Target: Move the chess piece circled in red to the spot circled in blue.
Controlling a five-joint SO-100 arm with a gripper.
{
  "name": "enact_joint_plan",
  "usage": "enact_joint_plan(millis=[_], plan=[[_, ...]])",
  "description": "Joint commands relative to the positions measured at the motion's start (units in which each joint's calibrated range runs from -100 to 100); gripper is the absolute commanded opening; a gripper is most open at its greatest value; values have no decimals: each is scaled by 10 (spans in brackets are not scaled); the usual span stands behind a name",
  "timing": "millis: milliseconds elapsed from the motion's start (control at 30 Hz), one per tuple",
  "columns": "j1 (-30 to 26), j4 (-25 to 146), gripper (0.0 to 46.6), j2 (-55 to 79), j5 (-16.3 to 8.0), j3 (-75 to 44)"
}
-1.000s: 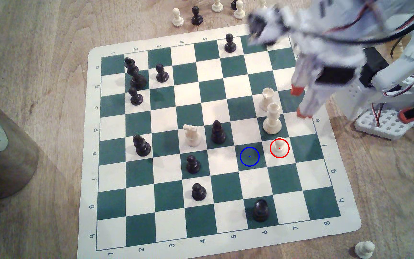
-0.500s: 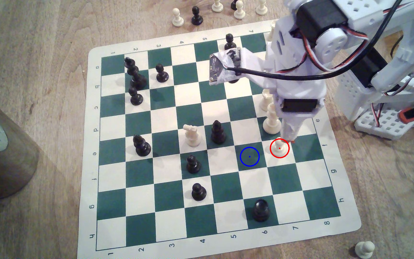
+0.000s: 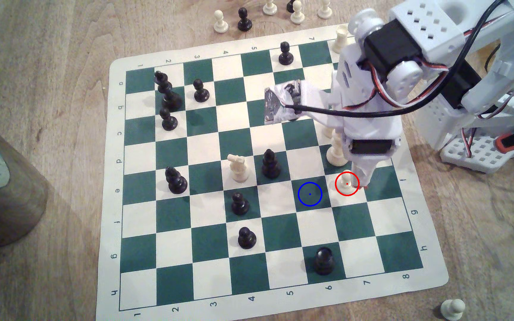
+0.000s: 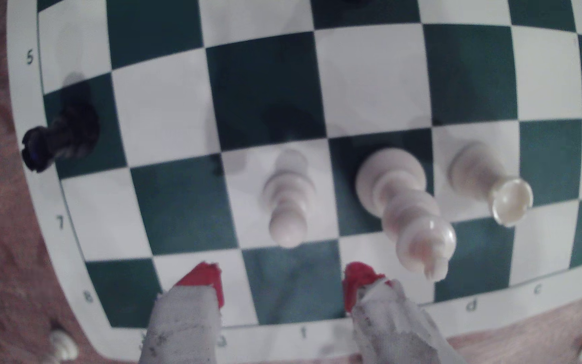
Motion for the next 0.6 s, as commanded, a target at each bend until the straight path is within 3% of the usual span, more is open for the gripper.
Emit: enact_joint_plan(millis=[0,567], plan=[[-2,-29,191,0,-1,9],[-7,-111,187,50,1,72]])
